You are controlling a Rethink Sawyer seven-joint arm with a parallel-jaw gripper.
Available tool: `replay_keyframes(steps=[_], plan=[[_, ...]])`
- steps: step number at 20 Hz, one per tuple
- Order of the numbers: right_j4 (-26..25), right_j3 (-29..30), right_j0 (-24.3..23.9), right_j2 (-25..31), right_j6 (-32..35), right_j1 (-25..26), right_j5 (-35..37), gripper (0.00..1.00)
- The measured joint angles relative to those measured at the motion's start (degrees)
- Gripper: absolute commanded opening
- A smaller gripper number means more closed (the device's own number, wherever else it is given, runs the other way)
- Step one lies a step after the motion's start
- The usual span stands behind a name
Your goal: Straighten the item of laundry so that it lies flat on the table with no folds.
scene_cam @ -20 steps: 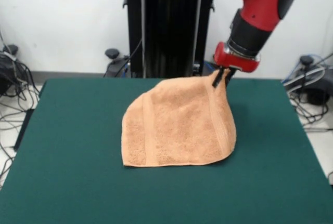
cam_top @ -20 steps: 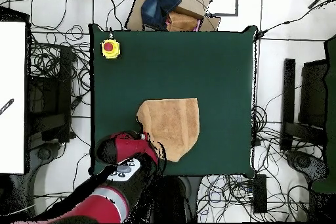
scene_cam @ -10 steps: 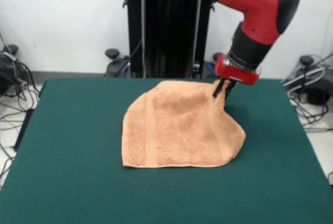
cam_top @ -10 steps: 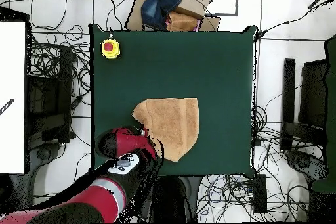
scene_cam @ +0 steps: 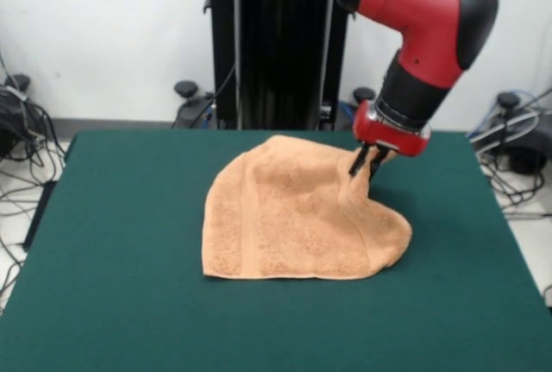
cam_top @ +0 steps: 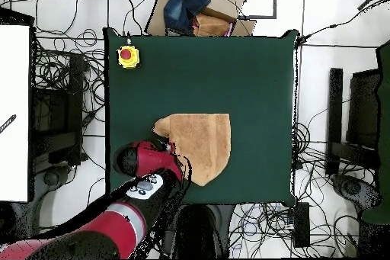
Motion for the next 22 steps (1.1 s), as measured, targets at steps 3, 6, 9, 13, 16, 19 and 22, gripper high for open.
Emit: replay_keyframes(steps=[3, 6, 9, 13, 16, 19, 22], plan=[[2.0, -1.6, 0.7, -1.2, 0.0, 0.7, 0.0, 0.00], [3.7, -3.0, 1.7, -1.9, 0.0, 1.0, 0.3, 0.00], [4.7, -3.9, 2.1, -2.0, 0.0, 0.5, 1.4, 0.00], [5.3, -4.1, 2.3, -2.0, 0.0, -0.4, 2.1, 0.00], [5.7, -4.1, 2.8, -2.1, 0.0, -0.8, 2.1, 0.00], [5.7, -4.1, 3.0, -2.2, 0.0, -0.8, 2.1, 0.00], [5.7, -4.1, 3.1, -2.2, 0.0, -0.8, 2.1, 0.00]])
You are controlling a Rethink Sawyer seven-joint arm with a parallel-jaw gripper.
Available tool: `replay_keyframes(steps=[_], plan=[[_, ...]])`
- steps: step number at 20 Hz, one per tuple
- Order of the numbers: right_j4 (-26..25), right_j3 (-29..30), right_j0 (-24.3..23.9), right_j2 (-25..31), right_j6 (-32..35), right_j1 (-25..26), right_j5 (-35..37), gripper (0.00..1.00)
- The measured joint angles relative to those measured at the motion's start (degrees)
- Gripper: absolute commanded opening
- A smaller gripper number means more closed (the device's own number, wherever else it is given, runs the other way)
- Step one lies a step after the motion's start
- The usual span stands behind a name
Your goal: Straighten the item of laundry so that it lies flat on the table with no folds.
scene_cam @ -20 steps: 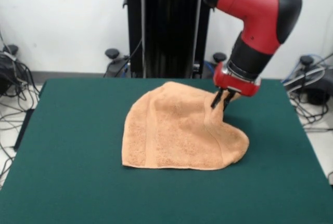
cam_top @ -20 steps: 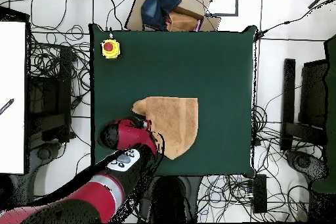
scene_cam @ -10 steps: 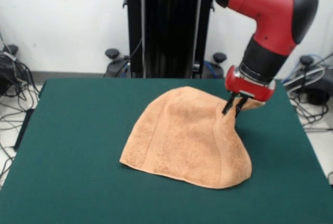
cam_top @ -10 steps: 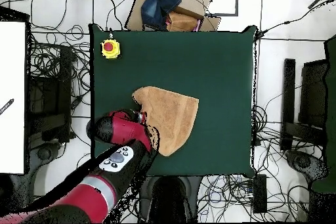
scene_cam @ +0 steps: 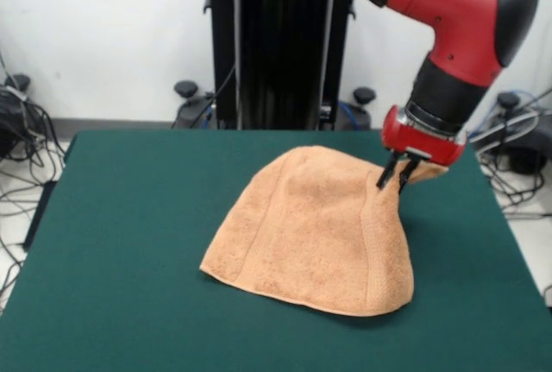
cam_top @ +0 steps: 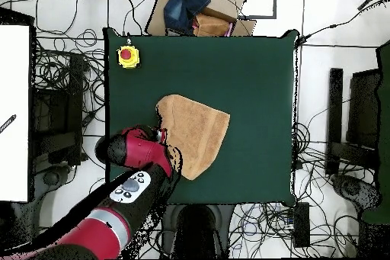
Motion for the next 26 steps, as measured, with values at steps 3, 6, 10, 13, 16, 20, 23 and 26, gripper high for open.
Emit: replay_keyframes(steps=[3, 6, 10, 13, 16, 20, 23, 26], plan=[[0.0, 0.0, 0.0, 0.0, 0.0, 0.0, 0.0, 0.00], [0.0, 0.1, 0.0, 0.0, 0.0, 0.0, -0.3, 0.00], [0.0, 0.6, 0.0, 0.0, 0.0, 0.0, -1.0, 0.00], [0.0, 0.9, 0.0, 0.0, 0.0, 0.0, -1.5, 0.00], [0.0, 0.9, 0.0, 0.0, 0.0, 0.0, -1.7, 0.00], [0.0, 0.9, 0.1, 0.0, 0.0, 0.0, -1.7, 0.00], [0.0, 0.9, 0.1, 0.0, 0.0, 0.0, -1.7, 0.00], [0.0, 0.9, 0.1, 0.0, 0.0, 0.0, -1.7, 0.00]])
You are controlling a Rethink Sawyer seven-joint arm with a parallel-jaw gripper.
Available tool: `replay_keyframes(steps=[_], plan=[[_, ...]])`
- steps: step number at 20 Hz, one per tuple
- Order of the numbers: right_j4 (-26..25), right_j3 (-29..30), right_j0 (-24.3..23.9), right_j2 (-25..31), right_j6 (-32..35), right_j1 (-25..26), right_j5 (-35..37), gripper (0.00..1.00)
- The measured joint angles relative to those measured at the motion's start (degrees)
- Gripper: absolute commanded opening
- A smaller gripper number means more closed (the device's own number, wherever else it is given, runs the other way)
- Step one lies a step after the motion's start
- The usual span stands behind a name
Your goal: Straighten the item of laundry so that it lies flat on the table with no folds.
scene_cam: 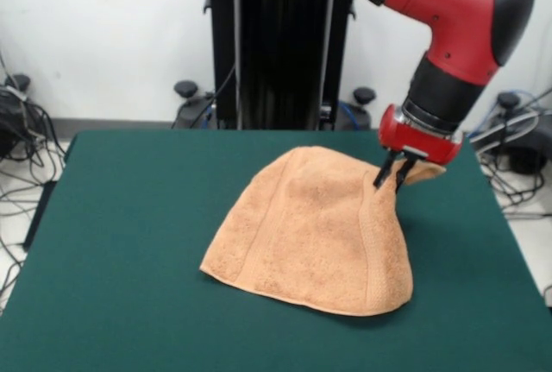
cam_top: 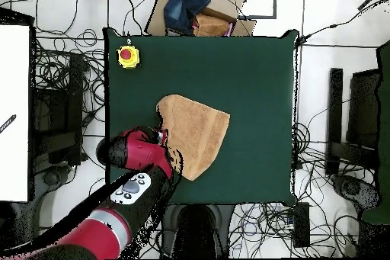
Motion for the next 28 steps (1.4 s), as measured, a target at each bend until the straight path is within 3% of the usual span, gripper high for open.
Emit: replay_keyframes(steps=[14, 15, 24, 25, 28], plan=[[0.0, 1.2, 0.0, 0.0, 0.0, -1.0, -0.7, 0.00], [0.0, 1.7, 0.0, 0.0, 0.0, -1.4, -0.9, 1.00], [0.0, 1.9, 0.0, 0.0, 0.0, -2.2, -1.7, 1.00], [0.0, 1.9, 0.0, 0.0, 0.0, -2.4, -2.3, 0.00], [0.0, 1.9, 0.0, 0.0, 0.0, -2.4, -2.6, 0.00]])
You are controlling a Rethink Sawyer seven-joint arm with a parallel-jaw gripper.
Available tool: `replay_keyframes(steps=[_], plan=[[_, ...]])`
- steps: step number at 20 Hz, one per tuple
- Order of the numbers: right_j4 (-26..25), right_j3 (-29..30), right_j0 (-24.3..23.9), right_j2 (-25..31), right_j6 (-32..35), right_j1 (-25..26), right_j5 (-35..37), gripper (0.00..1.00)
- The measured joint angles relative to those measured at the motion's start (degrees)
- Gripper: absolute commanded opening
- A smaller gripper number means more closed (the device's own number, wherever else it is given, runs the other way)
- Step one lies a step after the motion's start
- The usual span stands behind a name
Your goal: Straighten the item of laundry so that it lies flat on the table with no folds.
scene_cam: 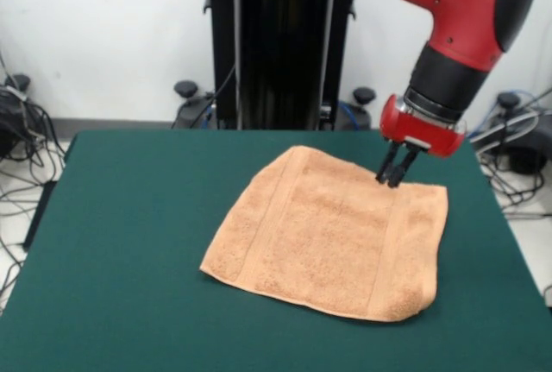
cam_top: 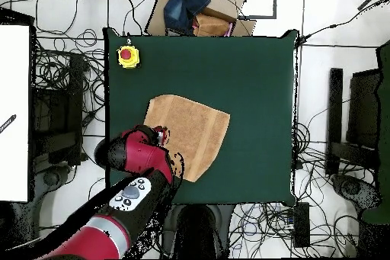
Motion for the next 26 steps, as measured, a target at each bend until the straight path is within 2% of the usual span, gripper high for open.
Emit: replay_keyframes(steps=[13, 21, 26], plan=[[0.0, 0.0, -0.5, 0.0, 0.0, 0.0, -1.5, 0.00], [-0.3, 0.0, -3.8, 0.3, 0.0, 0.0, -1.7, 0.00], [-0.7, 0.0, -5.9, 0.2, 0.0, -1.9, -0.1, 0.00]])
